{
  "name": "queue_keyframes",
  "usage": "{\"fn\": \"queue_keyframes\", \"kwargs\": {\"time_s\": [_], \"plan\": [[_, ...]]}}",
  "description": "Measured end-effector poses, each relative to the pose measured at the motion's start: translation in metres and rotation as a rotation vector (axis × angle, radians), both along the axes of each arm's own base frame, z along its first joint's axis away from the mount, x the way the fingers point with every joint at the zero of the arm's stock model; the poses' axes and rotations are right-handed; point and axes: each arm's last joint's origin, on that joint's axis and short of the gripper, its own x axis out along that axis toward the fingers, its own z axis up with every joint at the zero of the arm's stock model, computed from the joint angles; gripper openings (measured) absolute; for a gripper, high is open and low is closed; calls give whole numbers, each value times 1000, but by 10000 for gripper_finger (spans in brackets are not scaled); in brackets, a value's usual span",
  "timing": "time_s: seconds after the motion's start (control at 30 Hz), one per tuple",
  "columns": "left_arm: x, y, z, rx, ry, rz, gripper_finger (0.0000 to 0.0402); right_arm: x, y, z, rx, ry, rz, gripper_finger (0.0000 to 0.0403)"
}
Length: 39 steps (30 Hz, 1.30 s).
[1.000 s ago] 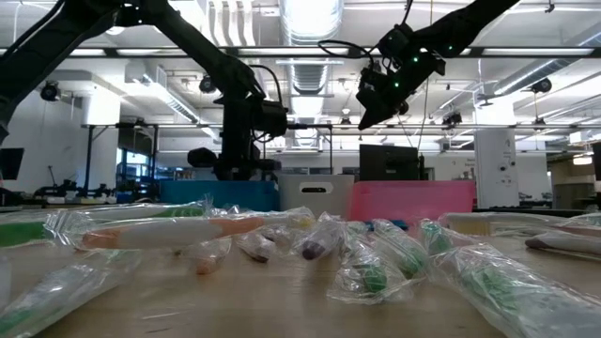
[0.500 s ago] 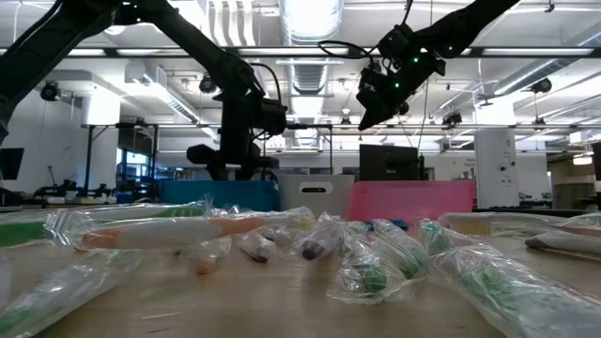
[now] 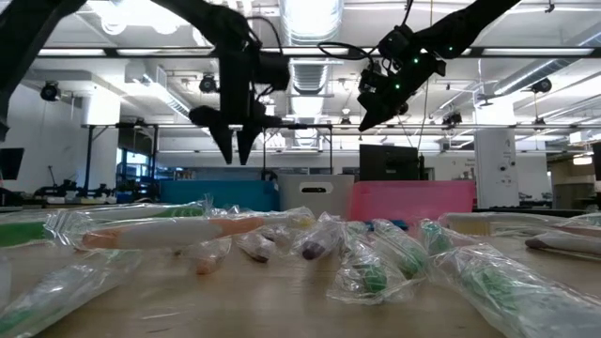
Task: Pick & Place Toothbrushes
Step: Put the purple toothbrush into the pink bin
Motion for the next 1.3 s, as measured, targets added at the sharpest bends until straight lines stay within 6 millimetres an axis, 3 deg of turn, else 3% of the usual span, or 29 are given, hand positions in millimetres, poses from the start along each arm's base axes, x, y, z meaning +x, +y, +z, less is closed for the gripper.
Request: {"fn": "queue_keyframes", "kwargs": {"time_s": [0.23,0.43,0.87,1.07,1.3], "plan": [[15,-52,15,43,-13,-149,167,-2,2,0,0,25,11,8],[24,-110,17,31,-34,-230,167,-4,5,3,20,19,28,8],[-5,-238,13,-50,-30,-274,168,-9,8,0,15,88,64,8],[-15,-272,4,-127,-51,-171,168,-9,8,1,25,71,51,8],[-26,-292,-9,-244,-21,-49,168,-8,8,1,30,66,48,8]]}}
